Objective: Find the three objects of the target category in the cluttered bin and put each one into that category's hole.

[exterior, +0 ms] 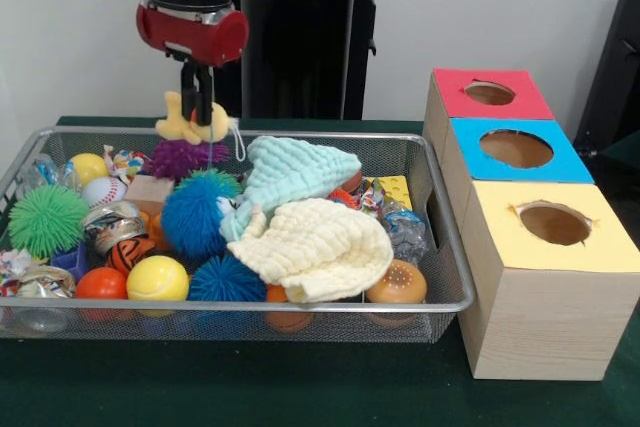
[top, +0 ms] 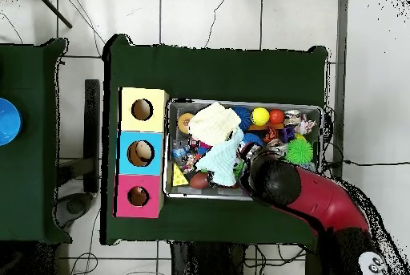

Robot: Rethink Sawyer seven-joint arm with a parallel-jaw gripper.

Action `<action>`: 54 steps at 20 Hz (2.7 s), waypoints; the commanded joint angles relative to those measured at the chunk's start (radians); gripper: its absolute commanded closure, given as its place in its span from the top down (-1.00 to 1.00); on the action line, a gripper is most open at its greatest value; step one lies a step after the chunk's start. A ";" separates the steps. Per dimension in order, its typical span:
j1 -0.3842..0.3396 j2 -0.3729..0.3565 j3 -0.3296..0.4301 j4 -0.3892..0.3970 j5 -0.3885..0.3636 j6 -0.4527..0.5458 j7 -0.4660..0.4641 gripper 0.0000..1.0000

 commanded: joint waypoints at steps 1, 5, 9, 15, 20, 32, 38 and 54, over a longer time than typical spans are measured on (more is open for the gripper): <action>0.037 -0.031 0.040 0.085 0.073 0.083 0.155 -1.00; 0.064 -0.037 0.028 0.099 0.094 0.078 0.175 -1.00; 0.085 -0.054 0.018 0.117 0.118 0.089 0.181 -1.00; 0.116 -0.076 0.004 0.150 0.157 0.087 0.197 -1.00; 0.145 -0.078 -0.011 0.167 0.181 0.070 0.209 -1.00; 0.135 -0.015 -0.010 0.118 0.163 0.047 0.142 -1.00; 0.142 0.030 -0.020 0.077 0.144 0.023 0.133 -1.00; 0.135 0.062 -0.022 0.036 0.123 0.017 0.099 1.00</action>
